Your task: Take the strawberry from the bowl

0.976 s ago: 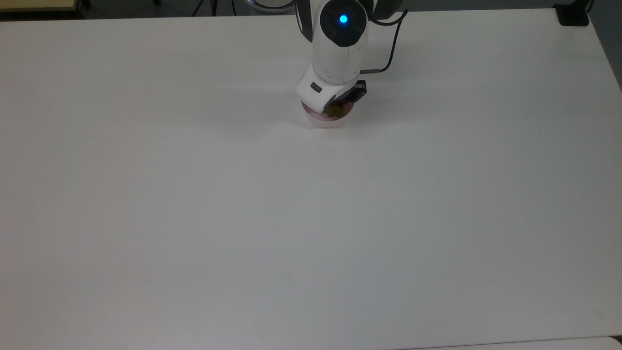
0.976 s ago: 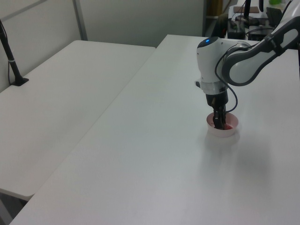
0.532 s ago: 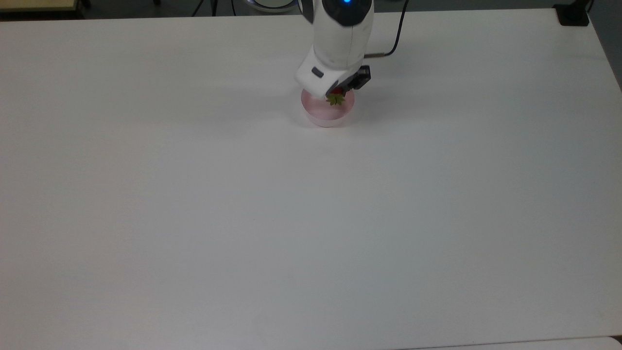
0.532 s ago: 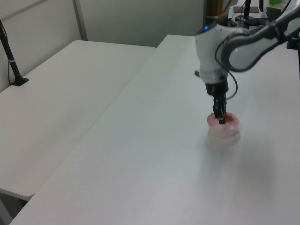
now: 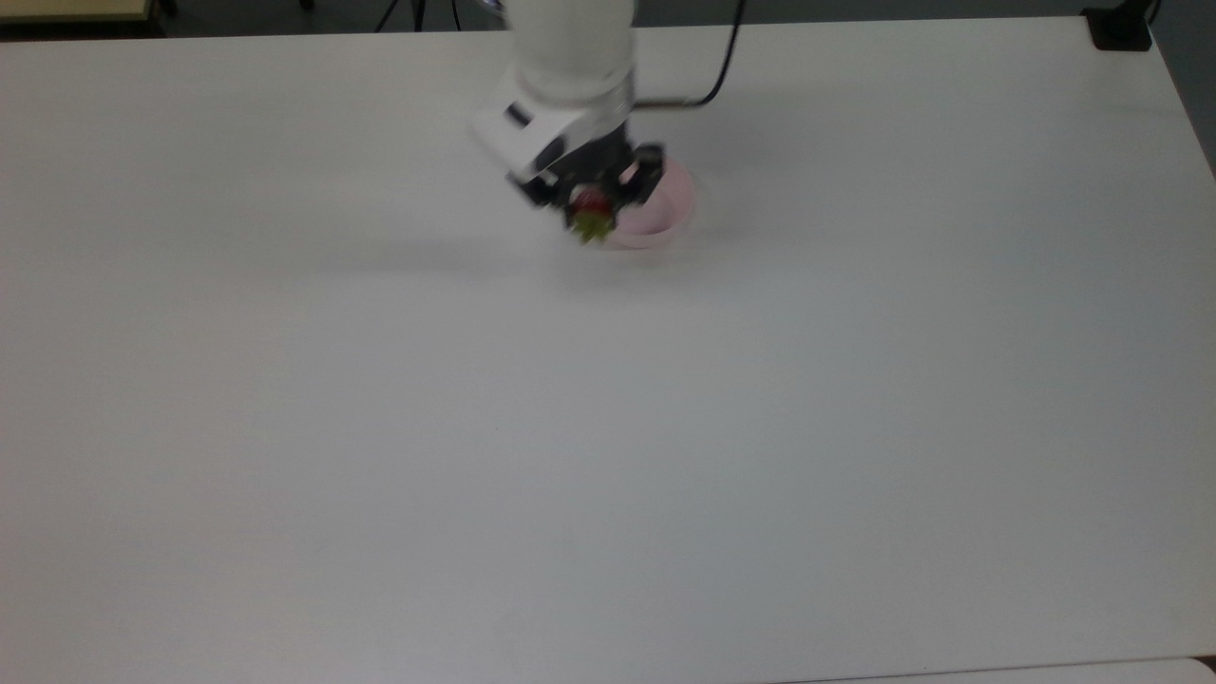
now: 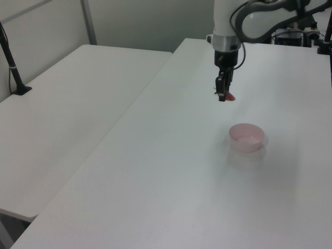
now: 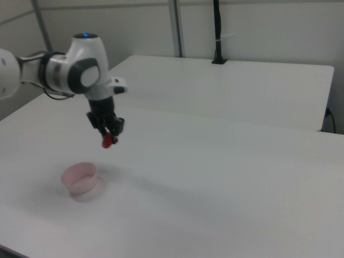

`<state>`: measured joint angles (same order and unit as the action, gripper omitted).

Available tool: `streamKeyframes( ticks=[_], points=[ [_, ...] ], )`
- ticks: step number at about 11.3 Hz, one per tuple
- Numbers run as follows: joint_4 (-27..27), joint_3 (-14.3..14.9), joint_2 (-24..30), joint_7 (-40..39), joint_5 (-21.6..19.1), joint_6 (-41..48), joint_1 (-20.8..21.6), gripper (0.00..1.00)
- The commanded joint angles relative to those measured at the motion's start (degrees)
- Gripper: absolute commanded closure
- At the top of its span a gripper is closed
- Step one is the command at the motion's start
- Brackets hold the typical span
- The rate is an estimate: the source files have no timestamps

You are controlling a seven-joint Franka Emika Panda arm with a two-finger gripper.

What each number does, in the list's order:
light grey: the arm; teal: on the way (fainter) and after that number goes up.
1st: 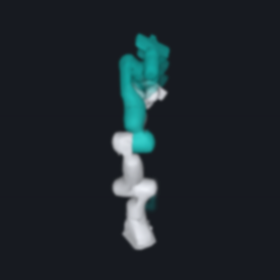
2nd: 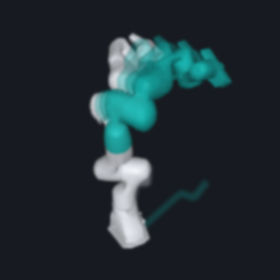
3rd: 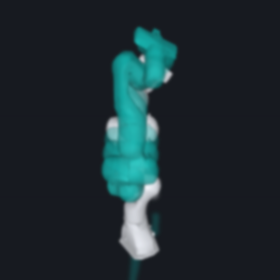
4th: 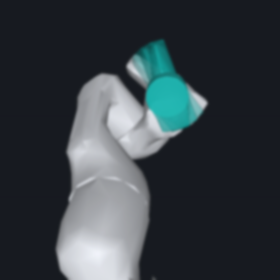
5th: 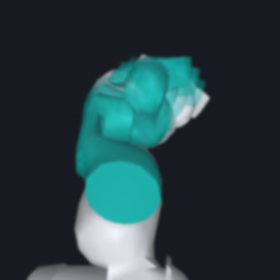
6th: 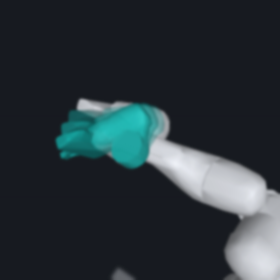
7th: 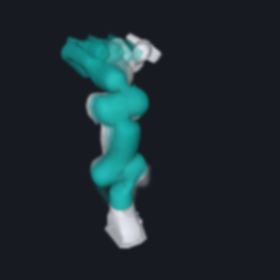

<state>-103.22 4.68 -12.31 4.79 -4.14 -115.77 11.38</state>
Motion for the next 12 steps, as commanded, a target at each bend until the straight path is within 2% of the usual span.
streamKeyframes(
  ticks=[1, 2, 4, 5, 6, 7, 9, 12],
  points=[
    [0.30, 2.87, -5.26, -3.63, 1.75, -5.26, -3.02, 0.79],
    [0.21, 3.92, -6.40, -4.60, 2.55, -5.35, -3.99, 0.79],
    [0.12, 4.11, -8.69, -4.87, 4.66, -7.70, -5.40, 0.75],
    [0.12, 4.11, -9.13, -4.79, 4.66, -8.42, -5.84, 0.69],
    [0.12, 4.19, -10.01, -4.44, 4.66, -8.42, -5.84, 0.42],
    [0.12, 4.19, -10.19, -3.83, 4.75, -8.25, -5.76, 0.00],
    [0.65, 4.28, -8.10, -3.21, 4.93, -6.85, -5.75, 0.00],
    [0.65, 3.58, 2.68, -1.81, 4.41, 3.05, -5.58, 0.00]
  ],
)
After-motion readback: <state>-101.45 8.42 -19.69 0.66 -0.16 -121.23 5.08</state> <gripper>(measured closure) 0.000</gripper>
